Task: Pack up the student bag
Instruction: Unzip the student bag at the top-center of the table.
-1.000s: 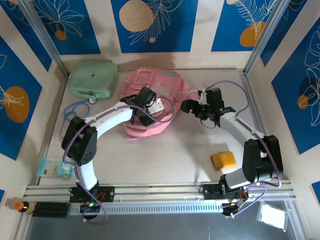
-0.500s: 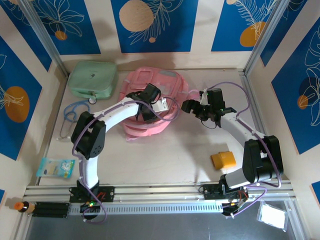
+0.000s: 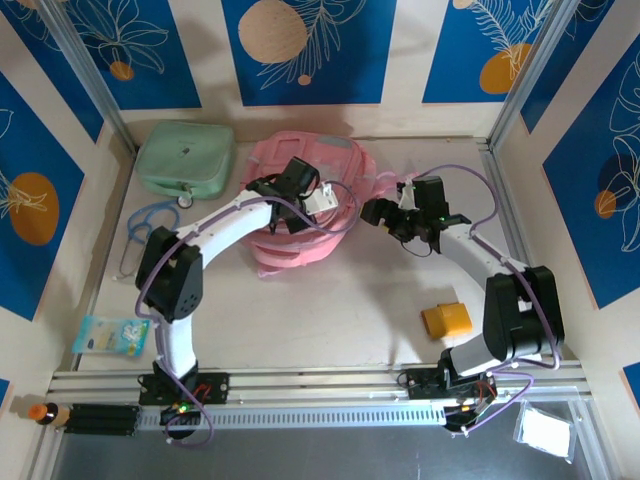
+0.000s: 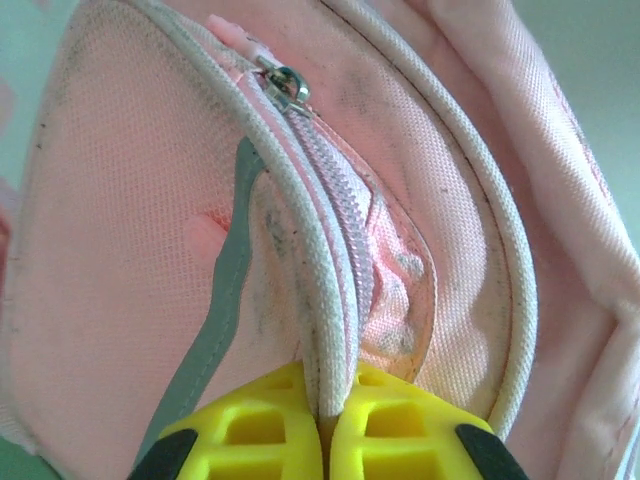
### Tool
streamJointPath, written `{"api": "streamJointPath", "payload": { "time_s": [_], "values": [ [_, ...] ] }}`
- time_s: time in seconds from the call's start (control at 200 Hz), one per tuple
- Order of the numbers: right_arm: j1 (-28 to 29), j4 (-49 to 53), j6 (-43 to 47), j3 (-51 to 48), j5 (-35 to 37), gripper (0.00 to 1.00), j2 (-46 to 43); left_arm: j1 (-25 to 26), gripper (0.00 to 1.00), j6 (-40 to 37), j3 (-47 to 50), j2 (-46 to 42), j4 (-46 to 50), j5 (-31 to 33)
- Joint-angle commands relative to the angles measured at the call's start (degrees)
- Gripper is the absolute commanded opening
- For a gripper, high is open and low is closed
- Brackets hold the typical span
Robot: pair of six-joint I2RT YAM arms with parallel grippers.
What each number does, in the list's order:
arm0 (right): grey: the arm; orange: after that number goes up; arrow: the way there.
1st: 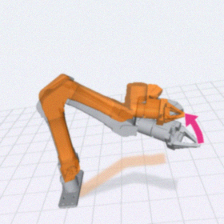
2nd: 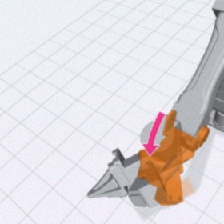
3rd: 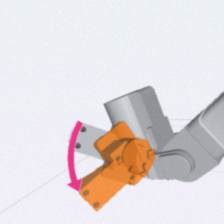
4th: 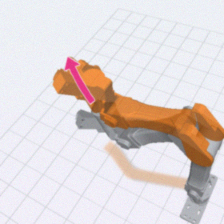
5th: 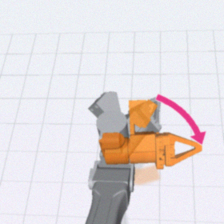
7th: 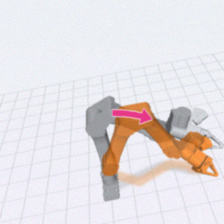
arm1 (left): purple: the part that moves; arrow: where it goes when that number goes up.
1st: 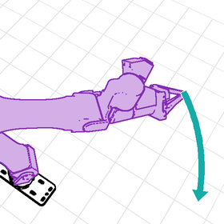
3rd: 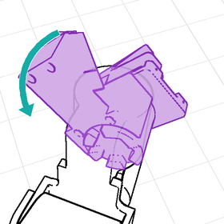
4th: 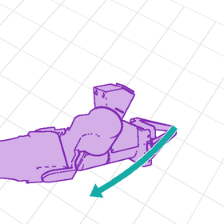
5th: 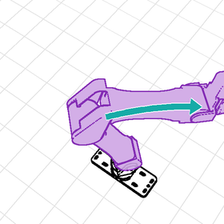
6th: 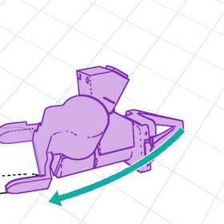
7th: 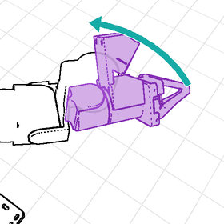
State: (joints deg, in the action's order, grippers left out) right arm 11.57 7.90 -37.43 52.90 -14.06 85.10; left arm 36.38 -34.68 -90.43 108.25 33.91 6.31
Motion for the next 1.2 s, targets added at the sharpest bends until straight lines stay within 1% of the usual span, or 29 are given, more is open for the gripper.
{"api": "streamJointPath", "payload": {
  "time_s": [0.0, 0.055, 0.225, 0.32, 0.4, 0.465, 0.51, 0.63, 0.8, 0.985, 1.195],
  "values": [
    [-0.37, -1.88, -1.41, 2.47, -4.21, 0.82, 2.09, -0.35, 0.02, 3.3, 2.11, -6.99, -3.55, -4.46],
    [-0.43, -2.35, -1.42, 3.75, -4.98, 0.82, 3.21, -0.35, 0.0, 4.5, 3.99, -9.01, -5.03, -5.25],
    [-0.65, -3.72, 0.41, 8.11, -7.41, 0.79, 8.13, -0.35, 0.0, 7.69, 11.0, -15.55, -9.15, -7.09],
    [-0.81, -4.3, 1.49, 10.94, -11.75, 0.76, 12.38, -0.45, 0.0, 8.55, 15.46, -18.59, -11.93, -7.05],
    [-0.59, -3.84, 3.39, 13.89, -15.61, 0.73, 16.05, -0.44, 0.0, 8.89, 17.48, -19.84, -12.05, -7.53],
    [-0.65, -3.27, 4.82, 16.18, -17.77, 0.72, 18.58, -0.41, 0.0, 9.07, 18.21, -20.33, -11.4, -7.88],
    [-0.78, -3.0, 5.18, 17.42, -17.92, 0.71, 19.94, -0.47, 0.0, 9.02, 18.74, -20.8, -11.1, -8.06],
    [-1.17, -3.61, 4.97, 20.13, -19.9, 0.74, 23.39, -0.43, 0.0, 8.42, 20.03, -21.72, -11.16, -8.97],
    [-0.2, -5.17, 4.31, 22.32, -25.61, 0.75, 27.63, -0.44, 0.0, 7.96, 20.47, -21.68, -10.63, -9.29],
    [0.66, -3.85, 5.62, 22.83, -26.19, 0.75, 29.18, -0.43, 0.0, 7.69, 20.43, -21.35, -10.48, -9.47],
    [0.63, -6.65, 5.09, 21.88, -32.92, 0.74, 29.13, -0.49, 0.0, 7.52, 20.46, -21.11, -10.84, -8.57]
  ]
}}
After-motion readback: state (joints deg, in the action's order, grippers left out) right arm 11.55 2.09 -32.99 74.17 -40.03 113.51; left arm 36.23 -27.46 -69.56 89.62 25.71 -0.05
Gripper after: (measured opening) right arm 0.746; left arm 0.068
